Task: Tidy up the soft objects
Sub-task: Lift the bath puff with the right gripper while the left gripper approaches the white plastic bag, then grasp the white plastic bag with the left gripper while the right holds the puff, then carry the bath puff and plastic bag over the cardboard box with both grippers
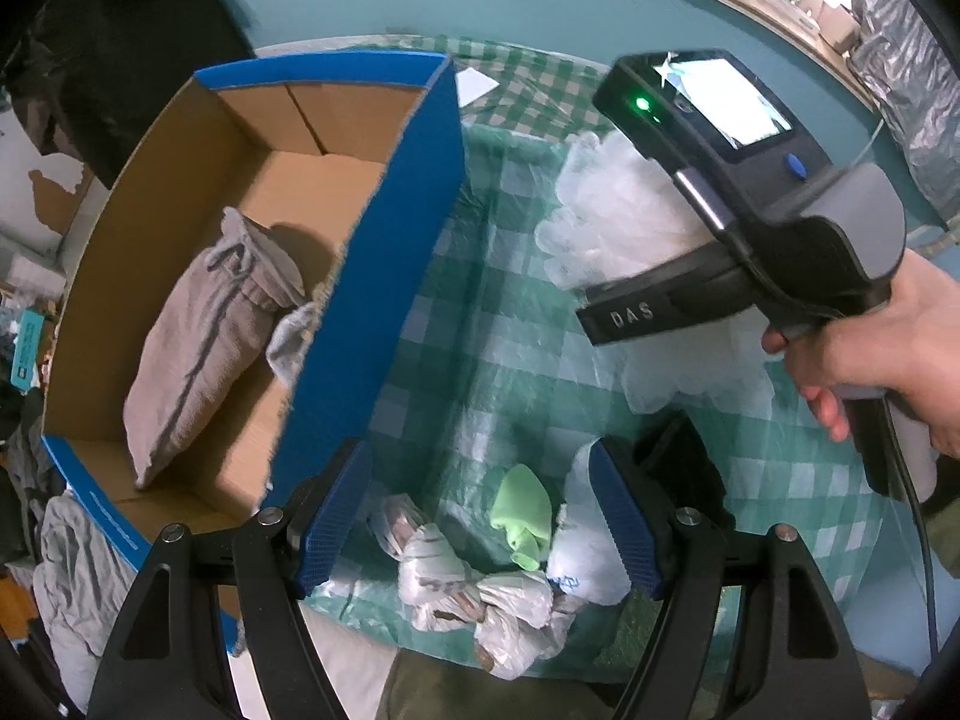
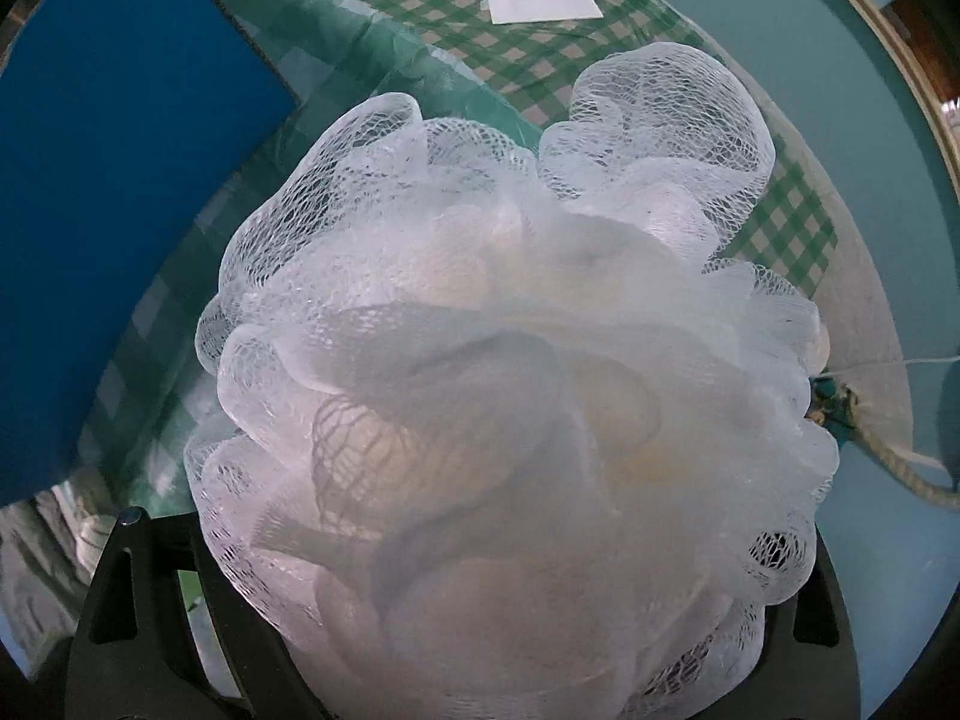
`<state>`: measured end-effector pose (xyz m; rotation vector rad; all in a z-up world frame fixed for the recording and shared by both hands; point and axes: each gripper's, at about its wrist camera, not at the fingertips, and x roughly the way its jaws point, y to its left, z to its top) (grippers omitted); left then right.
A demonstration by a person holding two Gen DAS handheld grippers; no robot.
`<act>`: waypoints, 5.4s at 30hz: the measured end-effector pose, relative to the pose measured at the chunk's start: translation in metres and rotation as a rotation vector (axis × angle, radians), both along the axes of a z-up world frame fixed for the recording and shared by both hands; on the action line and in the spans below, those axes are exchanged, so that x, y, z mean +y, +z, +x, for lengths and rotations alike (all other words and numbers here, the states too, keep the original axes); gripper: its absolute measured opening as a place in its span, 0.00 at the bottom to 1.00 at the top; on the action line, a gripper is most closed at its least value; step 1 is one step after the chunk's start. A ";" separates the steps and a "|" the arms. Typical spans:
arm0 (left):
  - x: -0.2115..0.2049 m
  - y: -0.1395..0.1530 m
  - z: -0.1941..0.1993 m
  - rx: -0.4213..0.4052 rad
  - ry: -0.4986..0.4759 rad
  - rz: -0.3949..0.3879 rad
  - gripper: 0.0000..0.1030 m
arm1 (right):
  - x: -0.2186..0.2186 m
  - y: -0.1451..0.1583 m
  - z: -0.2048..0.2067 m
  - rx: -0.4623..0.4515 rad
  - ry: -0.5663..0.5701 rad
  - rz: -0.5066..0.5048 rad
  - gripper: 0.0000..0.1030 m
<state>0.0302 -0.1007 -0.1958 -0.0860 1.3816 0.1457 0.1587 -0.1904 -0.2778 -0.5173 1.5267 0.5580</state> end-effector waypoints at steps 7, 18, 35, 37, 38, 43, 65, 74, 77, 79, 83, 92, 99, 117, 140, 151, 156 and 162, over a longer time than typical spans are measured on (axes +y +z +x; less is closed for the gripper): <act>-0.023 -0.005 -0.004 0.026 -0.073 -0.002 0.75 | -0.017 0.014 -0.007 -0.032 -0.027 0.056 0.65; -0.036 -0.014 -0.015 0.062 -0.096 -0.092 0.75 | -0.041 0.043 -0.027 -0.117 -0.045 0.123 0.54; -0.042 -0.054 -0.021 0.149 -0.032 -0.207 0.61 | -0.103 0.090 -0.046 -0.155 -0.197 0.197 0.54; -0.045 -0.059 -0.022 0.155 -0.047 -0.198 0.59 | -0.108 0.093 -0.050 -0.157 -0.214 0.204 0.54; -0.048 -0.062 -0.023 0.155 -0.059 -0.187 0.58 | -0.110 0.094 -0.050 -0.157 -0.222 0.207 0.54; -0.056 -0.072 -0.021 0.159 -0.073 -0.169 0.51 | -0.117 0.101 -0.060 -0.161 -0.254 0.226 0.54; -0.066 -0.032 -0.026 0.044 -0.187 -0.139 0.31 | -0.139 0.119 -0.099 -0.173 -0.350 0.248 0.54; -0.052 0.006 -0.040 -0.033 -0.214 -0.131 0.31 | -0.134 0.127 -0.108 -0.186 -0.357 0.249 0.54; -0.046 0.024 -0.042 -0.063 -0.229 -0.118 0.31 | -0.132 0.133 -0.112 -0.194 -0.358 0.251 0.54; -0.039 0.032 -0.041 -0.081 -0.236 -0.114 0.31 | -0.130 0.136 -0.114 -0.201 -0.358 0.251 0.54; -0.027 0.045 -0.042 -0.111 -0.236 -0.109 0.31 | -0.126 0.145 -0.118 -0.212 -0.360 0.256 0.54; 0.001 0.062 -0.044 -0.147 -0.198 -0.139 0.31 | -0.115 0.161 -0.125 -0.233 -0.355 0.270 0.54; 0.021 0.070 -0.046 -0.159 -0.179 -0.161 0.31 | -0.098 0.170 -0.124 -0.245 -0.355 0.287 0.54; 0.081 0.089 -0.044 -0.193 -0.121 -0.196 0.31 | -0.035 0.190 -0.111 -0.253 -0.296 0.328 0.54; 0.158 0.095 -0.033 -0.208 -0.081 -0.193 0.31 | 0.066 0.203 -0.089 -0.249 -0.158 0.378 0.54; 0.185 0.083 -0.026 -0.185 -0.069 -0.172 0.32 | 0.108 0.196 -0.078 -0.224 -0.098 0.372 0.54; 0.198 0.072 -0.022 -0.164 -0.063 -0.181 0.32 | 0.126 0.190 -0.072 -0.207 -0.076 0.354 0.55; 0.209 0.058 -0.017 -0.137 -0.071 -0.173 0.32 | 0.148 0.179 -0.064 -0.177 -0.068 0.335 0.55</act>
